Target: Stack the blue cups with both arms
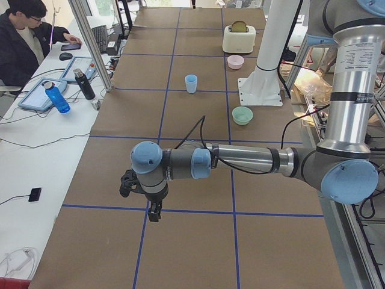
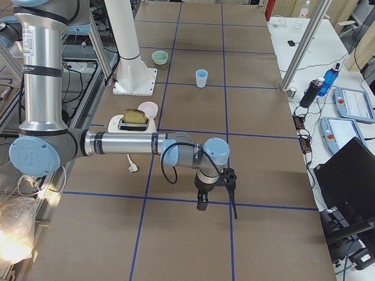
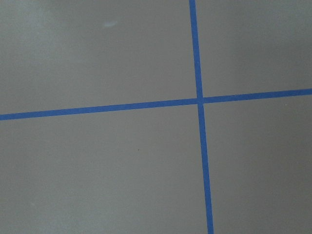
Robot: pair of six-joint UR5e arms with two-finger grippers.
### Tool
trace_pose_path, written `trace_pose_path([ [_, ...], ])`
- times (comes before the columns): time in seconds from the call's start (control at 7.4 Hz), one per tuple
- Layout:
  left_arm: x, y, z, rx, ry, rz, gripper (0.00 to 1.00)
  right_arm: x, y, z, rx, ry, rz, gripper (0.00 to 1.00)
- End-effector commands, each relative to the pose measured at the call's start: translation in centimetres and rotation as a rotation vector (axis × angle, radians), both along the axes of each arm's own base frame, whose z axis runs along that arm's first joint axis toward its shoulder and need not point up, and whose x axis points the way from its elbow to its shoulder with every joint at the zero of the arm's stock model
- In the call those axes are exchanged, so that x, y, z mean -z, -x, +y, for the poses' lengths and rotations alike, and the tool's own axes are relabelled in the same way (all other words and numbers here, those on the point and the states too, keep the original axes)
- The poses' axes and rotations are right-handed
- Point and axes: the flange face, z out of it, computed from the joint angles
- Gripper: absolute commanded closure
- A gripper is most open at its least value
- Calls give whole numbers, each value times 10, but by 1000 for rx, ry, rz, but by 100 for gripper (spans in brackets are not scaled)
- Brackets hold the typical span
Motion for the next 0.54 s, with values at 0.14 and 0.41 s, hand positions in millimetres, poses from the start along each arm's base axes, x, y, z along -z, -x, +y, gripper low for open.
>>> trace_pose_path([
  [0.14, -1, 0, 1, 0, 3, 0, 2, -3, 0, 2, 0, 7, -2, 0],
  [0.41, -1, 0, 1, 0, 3, 0, 2, -2, 0, 3, 0, 4, -2, 0],
])
